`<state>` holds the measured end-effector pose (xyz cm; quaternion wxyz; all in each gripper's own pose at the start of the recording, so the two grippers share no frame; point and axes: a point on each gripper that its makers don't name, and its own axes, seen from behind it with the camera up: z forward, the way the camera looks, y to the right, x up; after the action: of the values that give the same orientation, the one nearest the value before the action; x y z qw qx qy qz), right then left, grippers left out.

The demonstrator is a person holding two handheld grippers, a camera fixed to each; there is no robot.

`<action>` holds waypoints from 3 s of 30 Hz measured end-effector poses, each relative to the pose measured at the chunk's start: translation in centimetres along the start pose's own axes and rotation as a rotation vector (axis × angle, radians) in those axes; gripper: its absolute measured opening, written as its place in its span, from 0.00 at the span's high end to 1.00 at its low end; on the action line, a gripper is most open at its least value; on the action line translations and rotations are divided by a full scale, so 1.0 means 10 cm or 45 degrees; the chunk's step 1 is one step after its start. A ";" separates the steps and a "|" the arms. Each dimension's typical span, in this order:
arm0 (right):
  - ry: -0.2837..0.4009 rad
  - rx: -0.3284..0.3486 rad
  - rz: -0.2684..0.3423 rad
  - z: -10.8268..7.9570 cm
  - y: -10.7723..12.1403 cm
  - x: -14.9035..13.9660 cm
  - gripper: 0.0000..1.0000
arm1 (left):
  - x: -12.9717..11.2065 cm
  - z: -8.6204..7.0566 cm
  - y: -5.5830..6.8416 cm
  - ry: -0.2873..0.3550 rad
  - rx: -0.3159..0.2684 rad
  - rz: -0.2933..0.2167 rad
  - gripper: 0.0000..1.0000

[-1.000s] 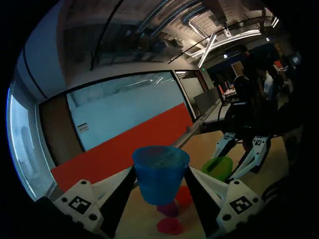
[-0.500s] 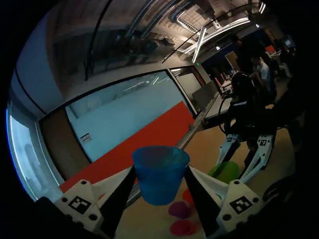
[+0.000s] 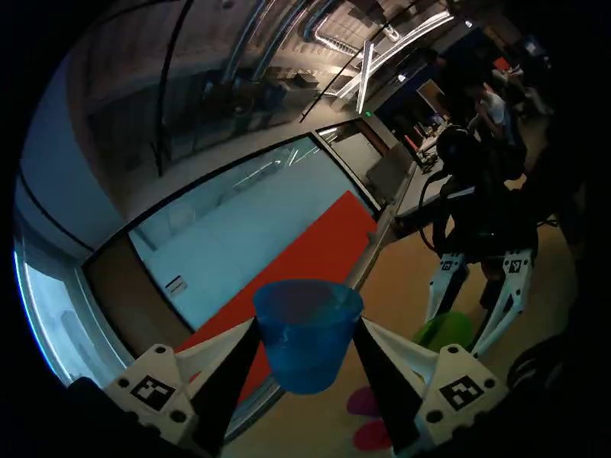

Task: Pour water

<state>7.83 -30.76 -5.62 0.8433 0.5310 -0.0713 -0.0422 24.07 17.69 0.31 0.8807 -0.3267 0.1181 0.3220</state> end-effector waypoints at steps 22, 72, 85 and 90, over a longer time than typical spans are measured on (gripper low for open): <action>0.006 0.014 -0.018 0.04 0.00 0.01 0.10 | 0.11 0.07 -0.07 -0.020 0.011 0.227 0.17; 0.008 0.006 -0.047 0.02 0.03 0.05 0.12 | 0.26 0.11 -0.10 -0.005 0.046 0.441 0.17; 0.006 0.003 -0.050 0.01 0.05 0.05 0.12 | 0.29 0.10 -0.14 -0.004 0.055 0.475 0.17; 0.005 0.005 -0.051 0.01 0.06 0.04 0.12 | 0.30 0.11 -0.13 -0.005 0.054 0.490 0.17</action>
<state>8.25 -30.71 -5.03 0.8414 0.5341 -0.0591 -0.0581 27.22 19.15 0.53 0.8098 -0.2787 0.1836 0.4826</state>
